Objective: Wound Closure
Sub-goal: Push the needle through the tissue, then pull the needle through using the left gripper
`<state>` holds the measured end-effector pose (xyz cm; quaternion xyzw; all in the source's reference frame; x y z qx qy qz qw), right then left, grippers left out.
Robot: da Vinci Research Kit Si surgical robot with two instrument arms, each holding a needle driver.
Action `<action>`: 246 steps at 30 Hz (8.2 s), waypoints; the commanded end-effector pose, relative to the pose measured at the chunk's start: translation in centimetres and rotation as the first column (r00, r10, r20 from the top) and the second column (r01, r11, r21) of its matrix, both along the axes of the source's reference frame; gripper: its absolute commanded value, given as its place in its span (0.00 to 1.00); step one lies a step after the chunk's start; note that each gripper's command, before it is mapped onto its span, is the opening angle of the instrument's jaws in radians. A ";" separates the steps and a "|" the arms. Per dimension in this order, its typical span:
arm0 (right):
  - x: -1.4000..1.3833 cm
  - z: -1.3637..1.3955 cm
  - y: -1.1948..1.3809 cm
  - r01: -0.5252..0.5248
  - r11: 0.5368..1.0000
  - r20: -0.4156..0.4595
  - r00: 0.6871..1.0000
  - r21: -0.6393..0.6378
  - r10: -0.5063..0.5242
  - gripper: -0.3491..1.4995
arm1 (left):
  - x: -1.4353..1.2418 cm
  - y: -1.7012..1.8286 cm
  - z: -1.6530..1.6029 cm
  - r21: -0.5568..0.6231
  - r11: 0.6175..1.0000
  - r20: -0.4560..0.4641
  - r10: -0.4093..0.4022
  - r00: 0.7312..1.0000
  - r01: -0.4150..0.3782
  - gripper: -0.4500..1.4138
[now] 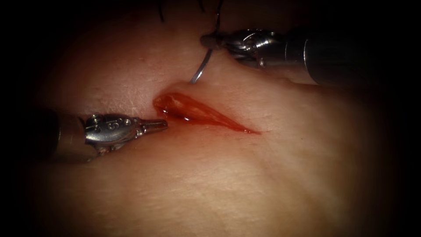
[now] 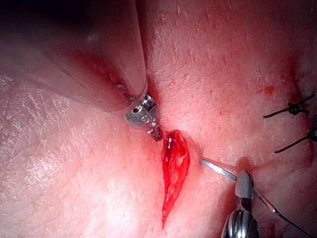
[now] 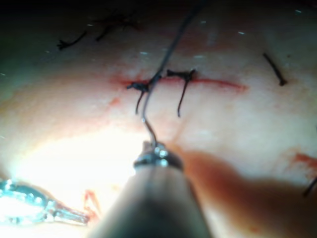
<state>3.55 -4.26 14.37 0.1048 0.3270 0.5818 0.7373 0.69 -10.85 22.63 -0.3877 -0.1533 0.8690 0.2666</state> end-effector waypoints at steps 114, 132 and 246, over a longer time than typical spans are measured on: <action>0.66 0.20 -0.36 0.273 0.960 -0.324 0.915 0.062 -0.239 0.00 | 0.27 -0.23 0.28 0.004 1.000 -0.013 0.031 0.999 -0.031 0.00; 0.73 0.17 -0.29 0.243 0.970 -0.443 0.868 -0.017 -0.225 0.56 | 0.06 -0.16 0.00 -0.181 0.973 0.023 0.149 0.989 -0.142 0.32; -0.27 -0.80 -0.57 0.273 0.954 -0.434 0.850 -0.123 -0.299 0.48 | -0.39 1.11 -2.43 -0.594 0.805 0.227 0.163 0.960 0.004 0.00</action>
